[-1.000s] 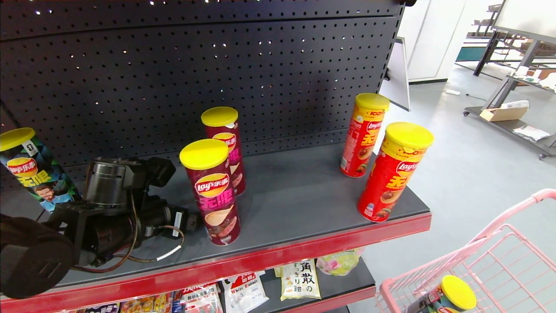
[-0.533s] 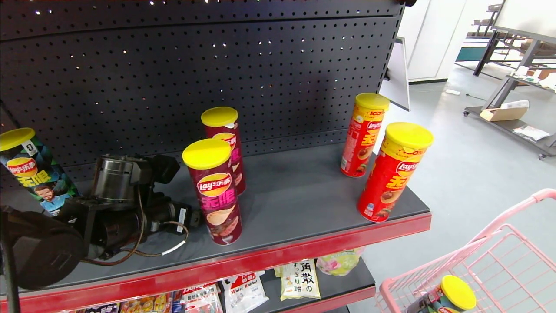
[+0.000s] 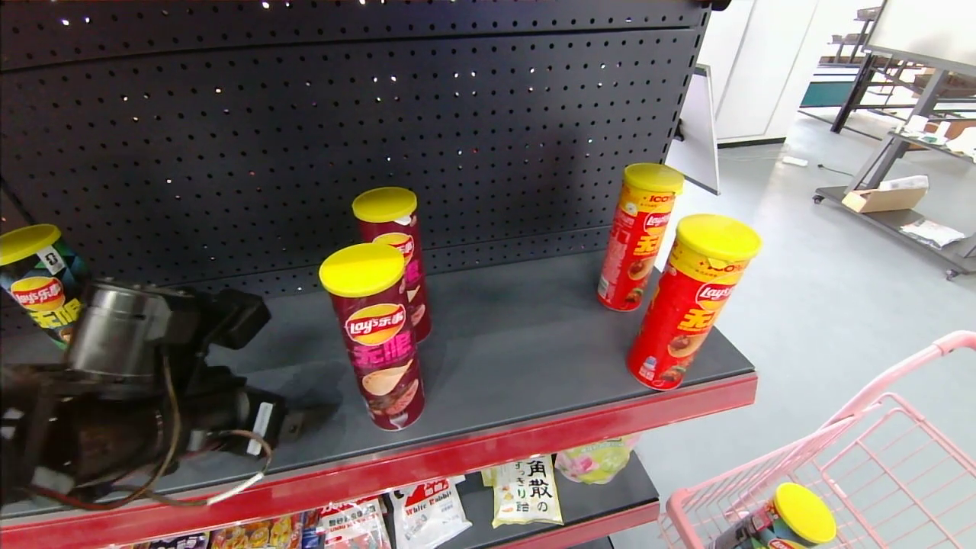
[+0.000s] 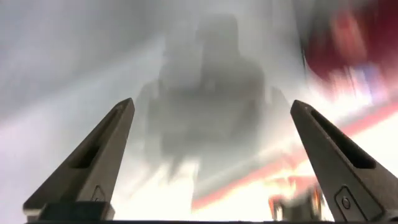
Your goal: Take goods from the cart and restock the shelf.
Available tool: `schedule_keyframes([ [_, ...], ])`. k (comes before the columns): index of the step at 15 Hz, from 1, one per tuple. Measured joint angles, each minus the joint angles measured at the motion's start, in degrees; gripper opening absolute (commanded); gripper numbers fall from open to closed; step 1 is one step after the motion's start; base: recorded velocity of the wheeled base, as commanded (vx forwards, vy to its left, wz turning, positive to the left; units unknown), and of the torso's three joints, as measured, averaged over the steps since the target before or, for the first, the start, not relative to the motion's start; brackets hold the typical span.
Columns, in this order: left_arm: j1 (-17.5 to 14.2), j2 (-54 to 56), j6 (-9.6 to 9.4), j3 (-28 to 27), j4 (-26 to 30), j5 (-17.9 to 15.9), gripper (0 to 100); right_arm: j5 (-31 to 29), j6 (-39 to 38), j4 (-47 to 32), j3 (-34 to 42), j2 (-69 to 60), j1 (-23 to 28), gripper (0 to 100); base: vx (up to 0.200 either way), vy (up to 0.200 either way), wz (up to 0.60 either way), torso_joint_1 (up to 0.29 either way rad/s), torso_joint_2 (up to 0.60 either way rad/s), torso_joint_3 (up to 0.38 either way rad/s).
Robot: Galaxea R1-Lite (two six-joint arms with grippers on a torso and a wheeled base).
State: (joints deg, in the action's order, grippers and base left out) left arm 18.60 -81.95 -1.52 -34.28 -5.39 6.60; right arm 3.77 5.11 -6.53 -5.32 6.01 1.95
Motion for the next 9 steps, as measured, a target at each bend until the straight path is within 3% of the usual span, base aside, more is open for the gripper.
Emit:
schedule_keyframes([
  [3,0.02,17.9,-0.48,-3.29,24.45,-0.96,100,-0.68,-1.52,0.07,-4.49,6.41,-0.02,100,0.0,0.0,0.0,0.0,0.0,0.0],
  [6,-0.39,32.7,-0.48,-4.63,32.72,-1.29,100,-1.88,-0.4,0.09,-8.55,14.69,0.11,100,0.0,0.0,0.0,0.0,0.0,0.0],
  [9,-0.8,42.68,-0.85,-0.67,34.01,-0.2,100,-6.45,1.45,0.38,-10.03,19.13,0.44,100,0.0,0.0,0.0,0.0,0.0,0.0],
])
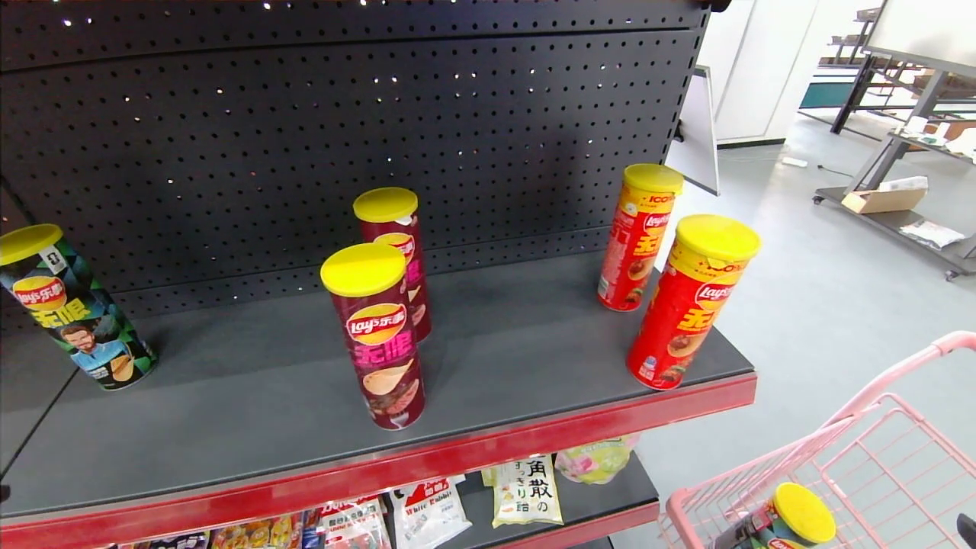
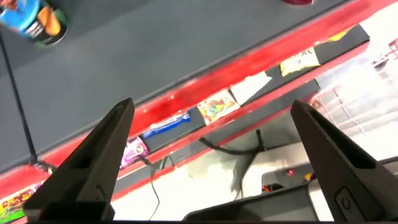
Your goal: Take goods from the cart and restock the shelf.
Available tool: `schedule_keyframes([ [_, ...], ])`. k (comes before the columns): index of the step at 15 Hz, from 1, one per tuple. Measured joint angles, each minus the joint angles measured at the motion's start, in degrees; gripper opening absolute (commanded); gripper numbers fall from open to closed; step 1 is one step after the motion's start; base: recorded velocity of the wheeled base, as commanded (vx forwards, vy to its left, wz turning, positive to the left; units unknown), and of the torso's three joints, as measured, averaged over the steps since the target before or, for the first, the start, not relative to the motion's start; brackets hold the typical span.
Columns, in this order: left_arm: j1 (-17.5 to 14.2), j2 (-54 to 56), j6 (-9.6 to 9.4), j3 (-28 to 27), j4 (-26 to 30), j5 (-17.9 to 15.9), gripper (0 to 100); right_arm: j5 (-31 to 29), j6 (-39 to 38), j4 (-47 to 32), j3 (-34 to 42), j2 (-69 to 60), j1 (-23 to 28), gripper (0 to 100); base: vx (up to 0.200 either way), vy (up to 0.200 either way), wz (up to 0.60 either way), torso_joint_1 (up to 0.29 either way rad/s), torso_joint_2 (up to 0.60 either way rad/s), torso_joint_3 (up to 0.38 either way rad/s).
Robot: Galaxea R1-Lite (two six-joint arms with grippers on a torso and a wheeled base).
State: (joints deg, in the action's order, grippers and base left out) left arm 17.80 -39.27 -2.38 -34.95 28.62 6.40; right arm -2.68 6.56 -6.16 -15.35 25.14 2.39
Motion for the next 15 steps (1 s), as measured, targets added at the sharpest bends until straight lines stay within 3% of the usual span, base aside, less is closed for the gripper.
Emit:
schedule_keyframes([
  [5,-0.11,5.34,-0.02,2.97,-3.41,0.22,100,-1.72,0.04,0.11,-0.11,1.82,0.35,100,0.0,0.0,0.0,0.0,0.0,0.0],
  [7,-0.11,5.75,-0.16,3.18,-3.41,2.27,100,-1.72,0.2,0.11,-0.02,1.73,0.41,100,0.0,0.0,0.0,0.0,0.0,0.0],
  [11,-0.11,6.11,-0.18,3.29,-3.41,2.99,100,-1.69,2.04,0.02,0.17,1.6,0.35,100,-0.2,0.0,0.0,0.006,0.01,0.0],
  [15,-0.05,6.61,-0.63,4.25,-3.36,2.96,100,-1.78,2.19,-0.35,0.41,1.29,0.3,100,0.0,0.0,0.0,0.0,0.0,0.0],
])
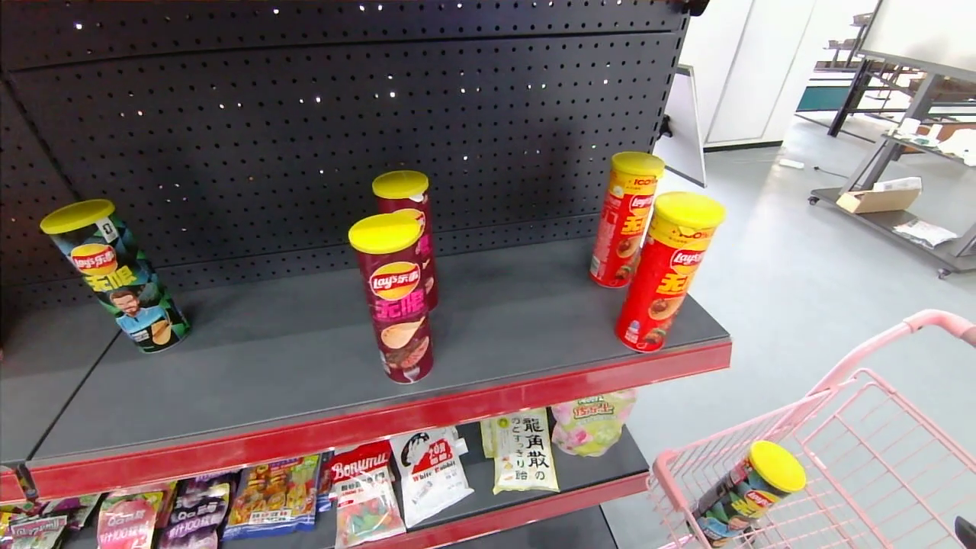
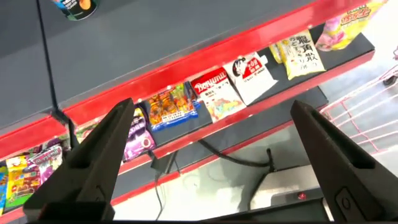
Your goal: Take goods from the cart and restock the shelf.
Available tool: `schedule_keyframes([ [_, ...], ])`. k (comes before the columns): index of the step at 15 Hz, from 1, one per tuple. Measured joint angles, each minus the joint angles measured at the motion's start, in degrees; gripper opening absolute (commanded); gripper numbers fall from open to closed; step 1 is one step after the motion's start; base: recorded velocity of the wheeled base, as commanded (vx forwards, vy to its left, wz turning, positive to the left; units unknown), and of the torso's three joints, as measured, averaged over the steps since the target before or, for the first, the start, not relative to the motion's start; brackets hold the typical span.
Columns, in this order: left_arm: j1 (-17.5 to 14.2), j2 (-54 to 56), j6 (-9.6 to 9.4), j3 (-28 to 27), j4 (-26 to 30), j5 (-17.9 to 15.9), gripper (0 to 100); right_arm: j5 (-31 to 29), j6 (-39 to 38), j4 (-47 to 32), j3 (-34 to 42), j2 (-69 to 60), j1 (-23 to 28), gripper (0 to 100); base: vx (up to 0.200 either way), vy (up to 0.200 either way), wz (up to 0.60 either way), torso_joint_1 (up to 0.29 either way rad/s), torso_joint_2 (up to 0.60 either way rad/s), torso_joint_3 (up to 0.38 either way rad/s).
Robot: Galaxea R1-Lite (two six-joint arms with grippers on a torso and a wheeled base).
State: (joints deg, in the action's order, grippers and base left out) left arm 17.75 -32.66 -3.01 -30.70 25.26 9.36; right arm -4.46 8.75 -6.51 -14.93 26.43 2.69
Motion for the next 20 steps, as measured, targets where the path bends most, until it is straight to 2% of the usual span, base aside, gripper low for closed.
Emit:
schedule_keyframes([
  [2,0.0,0.66,-0.73,0.55,-0.05,-0.04,100,0.0,0.28,-0.09,0.09,-0.02,0.05,100,0.0,0.0,-0.3,0.013,0.0,-0.001],
  [10,0.02,3.52,-1.19,1.68,0.05,-0.12,100,-0.27,1.5,-0.02,1.82,-0.11,0.05,100,0.0,0.0,-0.6,0.004,0.0,0.001],
  [14,0.07,4.94,-1.5,1.68,0.41,-0.45,100,-0.13,3.25,0.49,3.39,-1.18,-0.06,100,0.0,0.0,0.0,0.0,0.0,0.0],
  [20,0.33,8.52,-1.17,1.99,0.44,-4.9,100,-0.02,6.0,0.39,6.06,-4.61,-0.17,100,0.0,0.0,0.0,0.0,0.0,0.0],
])
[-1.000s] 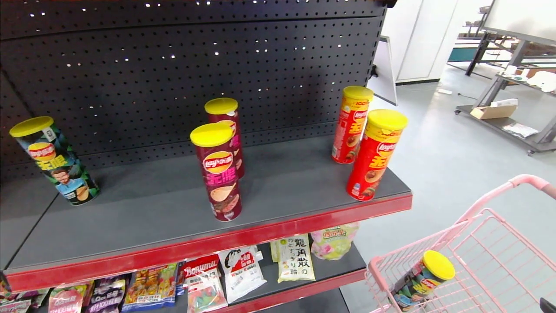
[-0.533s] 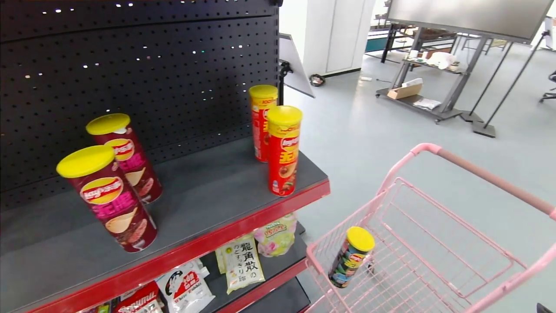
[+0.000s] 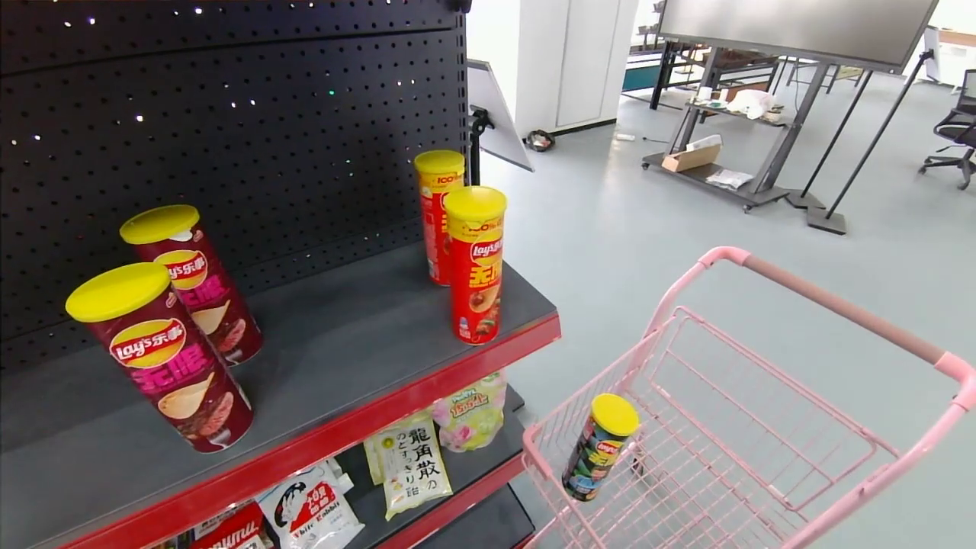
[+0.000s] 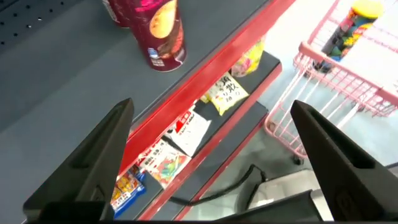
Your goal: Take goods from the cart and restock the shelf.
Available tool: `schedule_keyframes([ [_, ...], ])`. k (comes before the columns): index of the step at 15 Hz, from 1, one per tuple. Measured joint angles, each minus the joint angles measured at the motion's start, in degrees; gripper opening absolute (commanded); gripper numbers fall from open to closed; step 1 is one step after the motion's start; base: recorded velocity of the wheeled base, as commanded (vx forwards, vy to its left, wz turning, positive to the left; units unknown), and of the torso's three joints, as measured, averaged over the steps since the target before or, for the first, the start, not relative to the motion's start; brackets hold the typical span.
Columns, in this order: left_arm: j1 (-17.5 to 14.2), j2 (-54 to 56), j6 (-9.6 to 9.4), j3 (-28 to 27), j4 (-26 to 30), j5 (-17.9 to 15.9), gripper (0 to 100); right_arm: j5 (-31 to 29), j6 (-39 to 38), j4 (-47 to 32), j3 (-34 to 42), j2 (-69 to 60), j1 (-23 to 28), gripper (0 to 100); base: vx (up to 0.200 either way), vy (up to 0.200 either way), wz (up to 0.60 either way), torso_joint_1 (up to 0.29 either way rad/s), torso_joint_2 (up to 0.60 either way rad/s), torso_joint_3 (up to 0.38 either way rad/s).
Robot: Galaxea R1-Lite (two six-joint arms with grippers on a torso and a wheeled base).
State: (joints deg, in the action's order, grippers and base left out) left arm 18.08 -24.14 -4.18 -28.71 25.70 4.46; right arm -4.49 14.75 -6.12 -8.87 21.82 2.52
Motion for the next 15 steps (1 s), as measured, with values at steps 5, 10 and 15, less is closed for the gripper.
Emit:
schedule_keyframes([
  [5,-0.2,3.35,0.24,0.79,0.13,0.38,100,0.09,0.07,0.16,0.5,-0.4,-0.05,100,0.0,0.0,0.0,-0.119,0.28,0.157],
  [10,-0.28,4.24,0.16,0.85,-0.02,0.93,100,0.17,0.05,0.11,1.07,-0.46,-0.16,100,0.0,0.0,0.0,-0.142,0.36,0.204],
  [15,-0.33,4.77,-0.17,0.85,-0.05,1.26,100,0.11,0.0,0.0,1.68,-1.18,-0.07,100,0.0,0.0,0.0,-0.142,0.37,0.221],
])
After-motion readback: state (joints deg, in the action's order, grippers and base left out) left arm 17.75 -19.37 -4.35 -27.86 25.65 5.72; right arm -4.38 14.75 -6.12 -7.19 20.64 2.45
